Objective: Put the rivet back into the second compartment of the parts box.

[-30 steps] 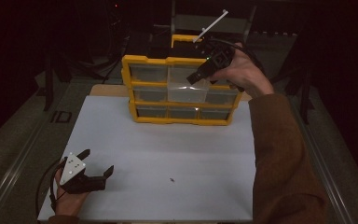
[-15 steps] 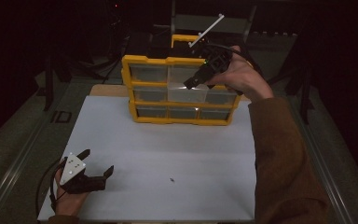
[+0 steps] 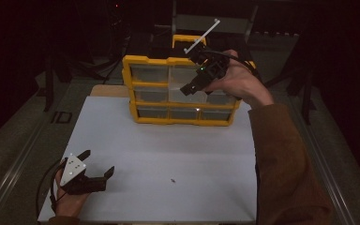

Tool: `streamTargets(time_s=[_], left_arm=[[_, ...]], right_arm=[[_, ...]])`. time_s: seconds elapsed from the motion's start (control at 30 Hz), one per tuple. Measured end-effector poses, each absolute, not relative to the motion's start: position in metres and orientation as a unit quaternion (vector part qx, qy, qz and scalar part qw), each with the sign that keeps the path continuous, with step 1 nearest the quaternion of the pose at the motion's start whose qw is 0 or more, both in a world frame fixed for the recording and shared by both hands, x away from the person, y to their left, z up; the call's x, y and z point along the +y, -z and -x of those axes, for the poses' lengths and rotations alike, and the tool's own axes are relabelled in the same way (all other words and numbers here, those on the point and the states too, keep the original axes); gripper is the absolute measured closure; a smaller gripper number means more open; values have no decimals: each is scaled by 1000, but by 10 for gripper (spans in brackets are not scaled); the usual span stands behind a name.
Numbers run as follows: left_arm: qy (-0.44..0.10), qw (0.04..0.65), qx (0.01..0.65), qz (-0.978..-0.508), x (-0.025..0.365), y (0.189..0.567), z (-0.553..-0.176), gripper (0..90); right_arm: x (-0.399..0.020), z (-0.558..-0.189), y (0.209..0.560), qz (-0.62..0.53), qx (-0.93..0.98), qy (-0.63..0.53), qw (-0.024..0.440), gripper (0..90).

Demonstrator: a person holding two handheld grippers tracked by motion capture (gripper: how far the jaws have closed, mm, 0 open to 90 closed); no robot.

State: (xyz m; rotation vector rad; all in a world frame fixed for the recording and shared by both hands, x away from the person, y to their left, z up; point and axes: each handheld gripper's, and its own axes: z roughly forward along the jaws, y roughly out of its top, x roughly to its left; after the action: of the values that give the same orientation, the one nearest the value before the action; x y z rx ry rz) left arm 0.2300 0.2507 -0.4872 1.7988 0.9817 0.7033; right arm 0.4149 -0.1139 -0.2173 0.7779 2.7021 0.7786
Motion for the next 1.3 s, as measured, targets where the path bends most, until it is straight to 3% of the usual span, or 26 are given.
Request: streamTargets(time_s=[1.3], left_arm=[[-292, 469, 402, -730, 251, 487, -230, 0]], right_arm=[[-96, -363, 252, -205, 934, -272, 107, 143]])
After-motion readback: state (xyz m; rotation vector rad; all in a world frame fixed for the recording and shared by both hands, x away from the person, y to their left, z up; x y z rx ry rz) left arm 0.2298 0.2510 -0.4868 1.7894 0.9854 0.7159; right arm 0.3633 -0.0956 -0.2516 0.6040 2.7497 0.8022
